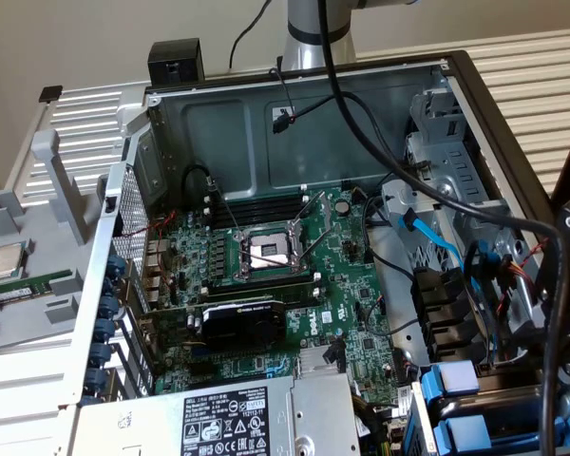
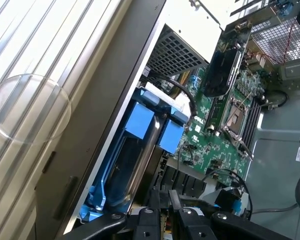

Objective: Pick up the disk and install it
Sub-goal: 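Insert the first disk wire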

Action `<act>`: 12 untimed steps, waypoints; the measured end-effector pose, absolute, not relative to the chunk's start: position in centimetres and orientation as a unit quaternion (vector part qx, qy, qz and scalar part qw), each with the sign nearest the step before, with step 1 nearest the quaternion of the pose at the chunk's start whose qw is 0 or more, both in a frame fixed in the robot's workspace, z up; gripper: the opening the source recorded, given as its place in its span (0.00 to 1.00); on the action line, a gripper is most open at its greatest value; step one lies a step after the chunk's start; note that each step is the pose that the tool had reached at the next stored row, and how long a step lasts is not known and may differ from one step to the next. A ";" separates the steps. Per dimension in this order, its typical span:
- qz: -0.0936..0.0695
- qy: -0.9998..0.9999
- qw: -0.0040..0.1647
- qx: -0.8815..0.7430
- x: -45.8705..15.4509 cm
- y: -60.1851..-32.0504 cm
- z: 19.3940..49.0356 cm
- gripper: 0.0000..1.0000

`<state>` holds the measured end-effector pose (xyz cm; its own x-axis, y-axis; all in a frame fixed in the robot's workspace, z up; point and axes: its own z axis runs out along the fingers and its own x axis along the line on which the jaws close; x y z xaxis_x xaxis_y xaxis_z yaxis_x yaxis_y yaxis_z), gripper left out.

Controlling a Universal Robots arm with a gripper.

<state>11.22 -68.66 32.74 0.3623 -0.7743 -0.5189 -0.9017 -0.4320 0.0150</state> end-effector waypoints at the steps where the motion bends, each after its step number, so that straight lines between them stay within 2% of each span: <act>1: 0.232 0.515 0.137 -0.814 11.2 -68.7 32.7 0.21; 4: 0.232 0.515 0.137 -0.814 11.2 -68.7 32.7 0.21; 6: 0.232 0.515 0.137 -0.814 11.2 -68.7 32.7 0.16; 12: 0.234 0.515 0.136 -0.813 11.2 -68.7 32.7 0.16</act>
<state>11.20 -68.75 32.75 0.3602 -0.7742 -0.5205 -0.9017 -0.4320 0.0186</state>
